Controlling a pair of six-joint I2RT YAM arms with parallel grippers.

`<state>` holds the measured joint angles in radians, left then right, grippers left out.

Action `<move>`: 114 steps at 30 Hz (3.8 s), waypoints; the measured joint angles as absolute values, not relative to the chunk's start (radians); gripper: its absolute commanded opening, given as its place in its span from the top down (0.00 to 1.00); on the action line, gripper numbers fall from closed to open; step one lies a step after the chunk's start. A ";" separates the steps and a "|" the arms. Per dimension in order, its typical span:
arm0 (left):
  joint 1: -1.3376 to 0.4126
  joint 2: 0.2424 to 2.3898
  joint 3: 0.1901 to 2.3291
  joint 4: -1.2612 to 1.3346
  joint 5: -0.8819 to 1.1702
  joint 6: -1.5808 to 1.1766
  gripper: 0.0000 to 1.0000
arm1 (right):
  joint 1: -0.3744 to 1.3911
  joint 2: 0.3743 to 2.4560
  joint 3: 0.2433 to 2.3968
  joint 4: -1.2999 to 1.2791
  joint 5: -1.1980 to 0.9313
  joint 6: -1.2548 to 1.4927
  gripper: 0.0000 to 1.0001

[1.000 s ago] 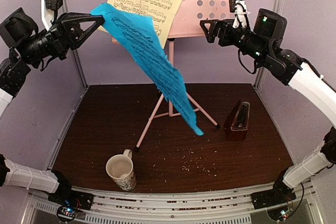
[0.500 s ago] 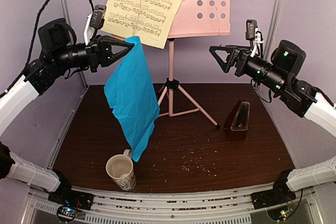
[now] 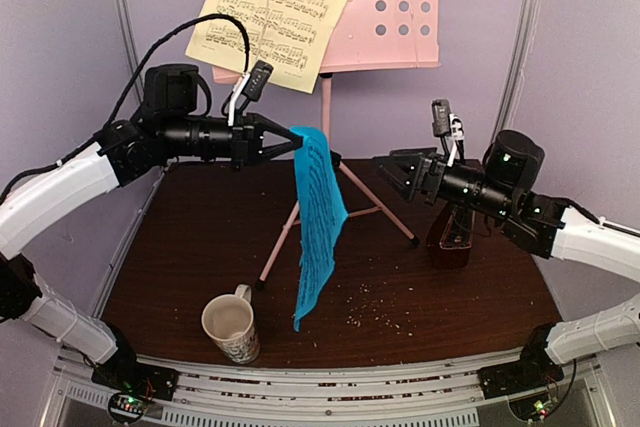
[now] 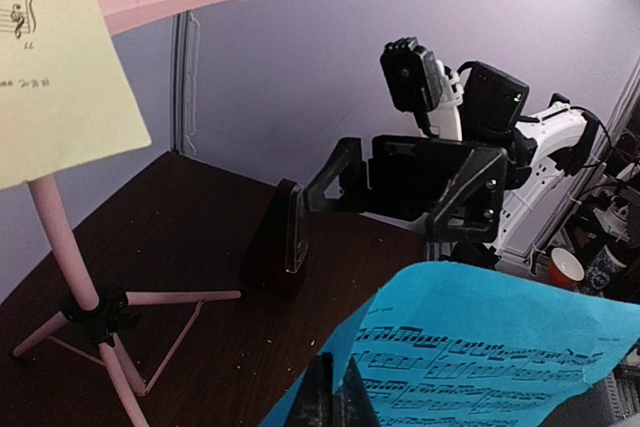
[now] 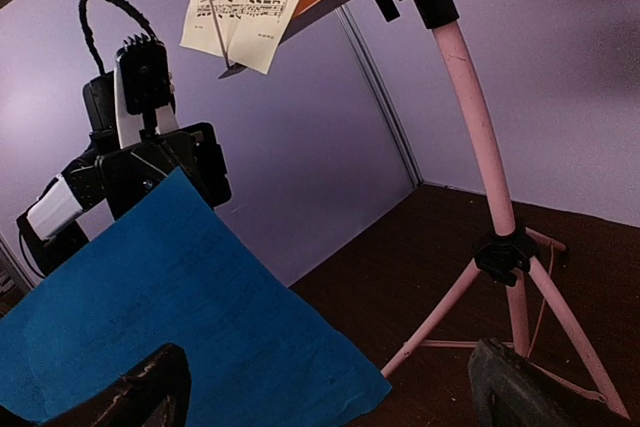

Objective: Pack up the instrument practice props

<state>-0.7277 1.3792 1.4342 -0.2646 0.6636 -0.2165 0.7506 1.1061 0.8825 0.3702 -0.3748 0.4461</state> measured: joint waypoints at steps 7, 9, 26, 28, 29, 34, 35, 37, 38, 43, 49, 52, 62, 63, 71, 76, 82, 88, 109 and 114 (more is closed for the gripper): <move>-0.728 1.391 1.428 -0.277 0.588 -0.215 1.00 | 0.751 1.107 0.831 0.510 -0.451 0.506 0.00; -0.728 1.392 1.428 -0.279 0.569 -0.215 1.00 | 0.752 1.107 0.830 0.530 -0.470 0.516 0.00; -0.728 1.425 1.417 -0.279 0.467 -0.249 1.00 | 0.787 1.104 0.758 0.619 -0.613 0.530 0.00; -0.728 1.425 1.417 -0.276 0.470 -0.251 1.00 | 0.791 1.105 0.758 0.606 -0.605 0.511 0.03; -0.728 1.425 1.417 -0.271 0.473 -0.253 1.00 | 0.791 1.106 0.758 0.599 -0.599 0.499 0.07; -0.728 1.425 1.410 -0.237 0.513 -0.257 1.00 | 0.796 1.139 0.758 0.546 -0.483 0.429 0.59; -0.728 1.425 1.409 -0.233 0.524 -0.257 1.00 | 0.797 1.148 0.758 0.530 -0.445 0.419 0.71; -0.728 1.425 1.406 -0.229 0.540 -0.256 1.00 | 0.797 1.158 0.758 0.502 -0.382 0.402 0.88; -0.728 1.425 1.403 -0.226 0.546 -0.256 1.00 | 0.797 1.158 0.758 0.485 -0.358 0.398 0.93; -0.728 1.425 1.373 -0.217 0.561 -0.255 0.41 | 0.798 1.152 0.757 0.431 -0.245 0.415 1.00; -0.728 1.418 1.309 -0.194 0.538 -0.256 0.16 | 0.802 1.102 0.685 0.358 -0.138 0.532 1.00; -0.722 1.394 1.237 -0.165 0.512 -0.260 0.13 | 0.803 1.081 0.611 0.324 -0.095 0.635 1.00; -0.557 1.197 0.944 0.031 0.528 -0.371 0.11 | 0.813 1.196 0.489 0.184 0.039 0.819 1.00; -0.533 1.177 0.927 0.046 0.535 -0.383 0.11 | 0.819 1.211 0.490 0.175 0.054 0.821 1.00; -0.430 1.070 0.881 0.082 0.557 -0.430 0.09 | 0.847 1.283 0.519 0.091 0.171 0.842 0.72; -0.395 0.992 0.863 0.083 0.527 -0.442 0.07 | 0.849 1.245 0.522 0.056 0.206 0.841 0.36; -0.306 0.918 0.864 0.081 0.513 -0.458 0.06 | 0.849 1.087 0.548 -0.037 0.269 0.785 0.14; -0.280 0.892 0.938 0.078 0.543 -0.481 0.07 | 0.849 0.971 0.713 -0.095 0.247 0.700 0.13; -0.280 1.119 1.339 0.051 0.630 -0.559 0.39 | 0.960 1.608 1.889 -0.049 -0.233 0.550 0.27; -0.279 1.151 1.372 0.050 0.643 -0.566 0.47 | 0.959 1.775 2.100 -0.067 -0.279 0.572 0.33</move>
<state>-0.2787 1.1511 1.3720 0.0498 0.6430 -0.5655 0.9592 1.7752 2.1002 -0.0669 -0.2790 0.5716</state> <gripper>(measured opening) 0.542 0.704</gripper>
